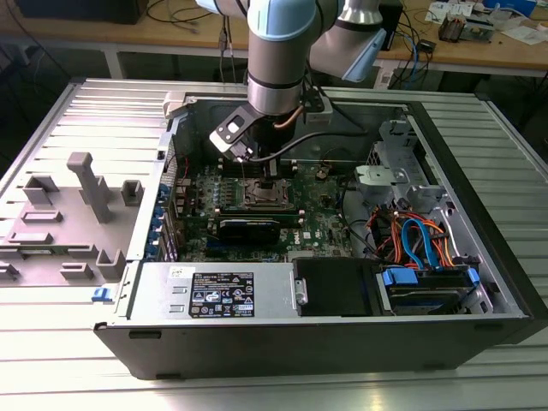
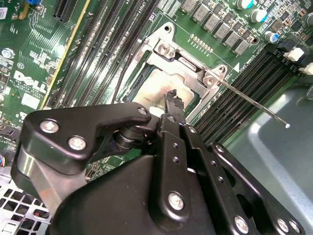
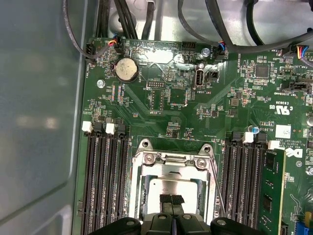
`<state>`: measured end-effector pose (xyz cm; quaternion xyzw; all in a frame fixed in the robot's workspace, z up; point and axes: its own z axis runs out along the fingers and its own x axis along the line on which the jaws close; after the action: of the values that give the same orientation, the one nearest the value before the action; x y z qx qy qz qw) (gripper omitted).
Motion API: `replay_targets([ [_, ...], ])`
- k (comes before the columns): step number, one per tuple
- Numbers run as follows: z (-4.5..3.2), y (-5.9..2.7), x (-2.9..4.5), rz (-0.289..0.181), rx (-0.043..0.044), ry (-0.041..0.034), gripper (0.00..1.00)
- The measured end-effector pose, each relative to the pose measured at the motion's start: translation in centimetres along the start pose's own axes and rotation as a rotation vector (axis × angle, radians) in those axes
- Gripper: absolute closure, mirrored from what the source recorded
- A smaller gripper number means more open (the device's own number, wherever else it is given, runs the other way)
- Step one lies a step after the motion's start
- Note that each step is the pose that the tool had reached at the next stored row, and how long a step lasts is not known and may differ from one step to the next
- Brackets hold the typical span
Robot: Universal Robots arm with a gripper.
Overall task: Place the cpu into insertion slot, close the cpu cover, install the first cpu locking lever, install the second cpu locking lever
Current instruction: 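Install the first cpu locking lever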
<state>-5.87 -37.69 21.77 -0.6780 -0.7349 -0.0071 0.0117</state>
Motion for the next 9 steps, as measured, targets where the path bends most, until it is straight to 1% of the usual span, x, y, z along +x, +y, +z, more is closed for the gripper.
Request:
replay_targets([
  [3,-0.15,0.00,0.00,0.000,0.0000,-0.0001,0.89],
  [6,-0.47,0.00,0.01,0.000,0.0000,0.0004,0.89],
  [9,-0.51,0.00,0.01,0.000,-0.0001,0.0009,0.89],
])
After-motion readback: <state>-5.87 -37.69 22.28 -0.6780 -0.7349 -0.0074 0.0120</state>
